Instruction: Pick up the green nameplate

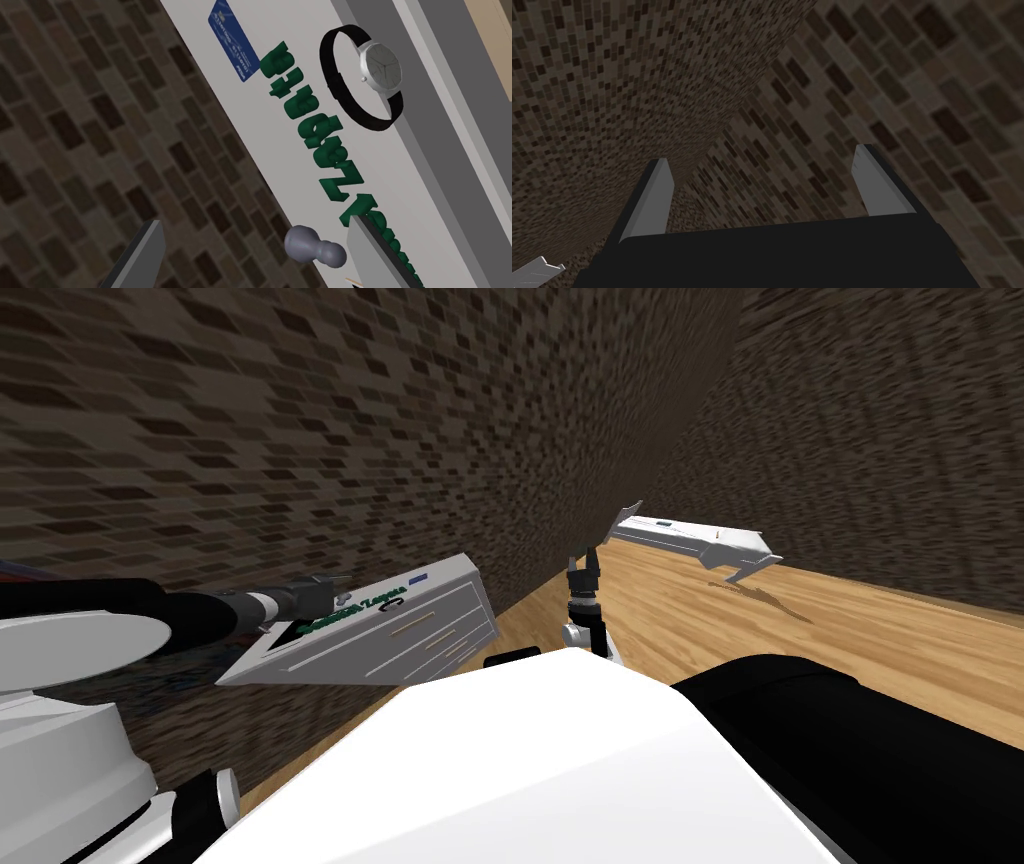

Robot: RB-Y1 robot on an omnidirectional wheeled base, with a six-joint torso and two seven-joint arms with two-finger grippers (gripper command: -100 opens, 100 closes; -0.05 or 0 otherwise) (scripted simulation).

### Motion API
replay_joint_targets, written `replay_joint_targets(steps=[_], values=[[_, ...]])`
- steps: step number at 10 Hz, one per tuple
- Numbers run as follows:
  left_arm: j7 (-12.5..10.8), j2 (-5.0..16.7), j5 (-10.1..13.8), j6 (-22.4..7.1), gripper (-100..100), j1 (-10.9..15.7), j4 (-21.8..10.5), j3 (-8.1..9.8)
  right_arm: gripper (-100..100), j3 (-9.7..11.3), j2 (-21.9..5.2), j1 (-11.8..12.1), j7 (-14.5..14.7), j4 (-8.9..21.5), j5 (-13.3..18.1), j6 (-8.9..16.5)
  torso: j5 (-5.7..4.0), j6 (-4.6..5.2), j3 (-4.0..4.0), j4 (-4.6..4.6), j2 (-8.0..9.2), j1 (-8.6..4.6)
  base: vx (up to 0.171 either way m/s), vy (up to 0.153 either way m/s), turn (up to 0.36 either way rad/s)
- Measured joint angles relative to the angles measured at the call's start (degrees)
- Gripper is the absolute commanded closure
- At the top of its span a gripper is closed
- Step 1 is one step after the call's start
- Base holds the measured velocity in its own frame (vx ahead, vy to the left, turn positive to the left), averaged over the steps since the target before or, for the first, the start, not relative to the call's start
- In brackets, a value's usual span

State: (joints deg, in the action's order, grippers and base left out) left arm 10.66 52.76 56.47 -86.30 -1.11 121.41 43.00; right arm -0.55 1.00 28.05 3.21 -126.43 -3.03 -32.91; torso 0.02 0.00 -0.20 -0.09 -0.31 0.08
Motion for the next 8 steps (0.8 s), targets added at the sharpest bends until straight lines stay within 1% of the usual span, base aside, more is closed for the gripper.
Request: replay_joint_targets(steps=[2,3,4,8], values=[[0.0,1.25,1.94,-3.42,-100,0.49,-0.65,1.18,0,0.0,0.0,0.0,0.0,0.0,0.0,0.0,0.0,0.01,-0.03,-0.01,-0.05,-0.02,0.092,-0.015,0.092],[0.06,1.62,2.49,-5.01,-100,0.67,-0.95,1.45,0,0.0,0.0,-0.01,0.0,0.0,0.0,0.0,0.0,0.04,-0.02,-0.02,-0.01,-0.02,0.033,-0.003,-0.016],[0.0,1.84,2.57,-6.05,-100,0.91,-1.15,1.32,0,0.01,0.0,-0.01,0.0,0.0,0.0,0.0,0.01,0.05,0.05,0.01,0.12,0.01,0.053,-0.002,0.126],[-0.38,3.79,5.36,-12.0,-100,1.65,-1.88,2.76,0,0.0,0.0,-0.01,0.0,0.0,0.0,0.0,0.03,0.04,0.01,-0.01,0.04,0.06,0.074,0.006,0.081]])
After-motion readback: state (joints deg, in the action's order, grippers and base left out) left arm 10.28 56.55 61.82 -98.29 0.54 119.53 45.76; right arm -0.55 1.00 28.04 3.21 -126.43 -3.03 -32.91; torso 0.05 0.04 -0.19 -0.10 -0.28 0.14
